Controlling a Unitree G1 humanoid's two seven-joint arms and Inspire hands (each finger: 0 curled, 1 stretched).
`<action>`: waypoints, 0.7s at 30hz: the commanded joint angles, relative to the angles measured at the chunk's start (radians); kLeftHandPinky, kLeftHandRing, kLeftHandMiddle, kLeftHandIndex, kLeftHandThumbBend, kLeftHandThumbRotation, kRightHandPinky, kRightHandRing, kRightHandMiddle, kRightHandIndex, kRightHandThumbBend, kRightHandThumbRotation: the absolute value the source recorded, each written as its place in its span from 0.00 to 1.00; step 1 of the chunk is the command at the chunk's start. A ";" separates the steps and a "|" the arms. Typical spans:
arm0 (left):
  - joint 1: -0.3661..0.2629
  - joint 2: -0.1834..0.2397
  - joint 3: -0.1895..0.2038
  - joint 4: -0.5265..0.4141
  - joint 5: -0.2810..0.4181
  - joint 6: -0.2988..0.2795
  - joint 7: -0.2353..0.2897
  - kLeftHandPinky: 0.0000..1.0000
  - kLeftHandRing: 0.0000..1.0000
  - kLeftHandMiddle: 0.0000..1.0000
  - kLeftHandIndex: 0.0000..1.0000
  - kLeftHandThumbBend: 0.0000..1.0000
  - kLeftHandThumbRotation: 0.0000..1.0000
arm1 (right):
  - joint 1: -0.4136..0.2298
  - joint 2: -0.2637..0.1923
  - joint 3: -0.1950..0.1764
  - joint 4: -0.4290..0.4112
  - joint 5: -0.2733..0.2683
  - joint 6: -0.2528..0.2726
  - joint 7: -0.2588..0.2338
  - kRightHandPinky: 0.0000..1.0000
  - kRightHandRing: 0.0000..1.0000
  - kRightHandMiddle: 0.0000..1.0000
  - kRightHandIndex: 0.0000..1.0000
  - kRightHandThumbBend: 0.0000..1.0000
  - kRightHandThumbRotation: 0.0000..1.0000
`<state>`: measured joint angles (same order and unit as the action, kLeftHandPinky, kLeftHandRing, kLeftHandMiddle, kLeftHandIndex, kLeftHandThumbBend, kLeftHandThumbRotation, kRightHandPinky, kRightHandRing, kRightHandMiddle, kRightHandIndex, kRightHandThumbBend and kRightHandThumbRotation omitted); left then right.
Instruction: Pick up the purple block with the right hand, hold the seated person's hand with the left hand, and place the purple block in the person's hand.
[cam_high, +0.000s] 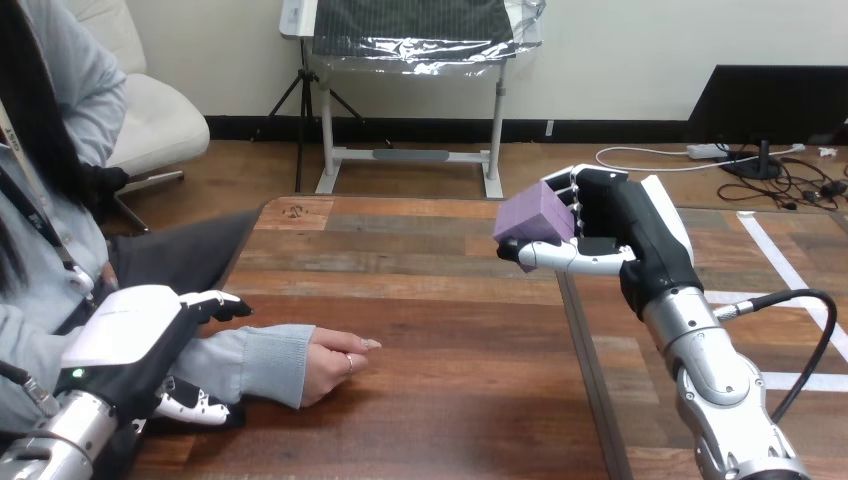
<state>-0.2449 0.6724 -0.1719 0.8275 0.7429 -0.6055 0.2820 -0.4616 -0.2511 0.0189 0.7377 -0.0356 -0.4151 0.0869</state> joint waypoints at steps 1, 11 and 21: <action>-0.080 0.032 -0.034 0.045 0.017 -0.004 0.036 0.71 0.74 0.74 0.74 1.00 0.15 | -0.020 0.016 -0.027 -0.095 0.028 0.011 0.007 0.32 0.36 0.43 0.48 0.81 0.00; -0.119 0.030 -0.075 0.114 0.026 -0.007 0.074 0.68 0.68 0.68 0.70 1.00 0.12 | 0.011 0.028 -0.034 -0.162 0.046 0.036 0.030 0.33 0.37 0.43 0.47 0.80 0.00; -0.155 0.028 -0.116 0.180 0.034 -0.019 0.108 0.55 0.57 0.60 0.63 1.00 0.09 | 0.039 0.030 -0.031 -0.217 0.042 0.048 0.036 0.34 0.38 0.44 0.48 0.79 0.00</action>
<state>-0.3313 0.6869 -0.2525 0.9660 0.7571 -0.6218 0.3697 -0.3996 -0.2297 0.0080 0.5954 -0.0070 -0.3690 0.1220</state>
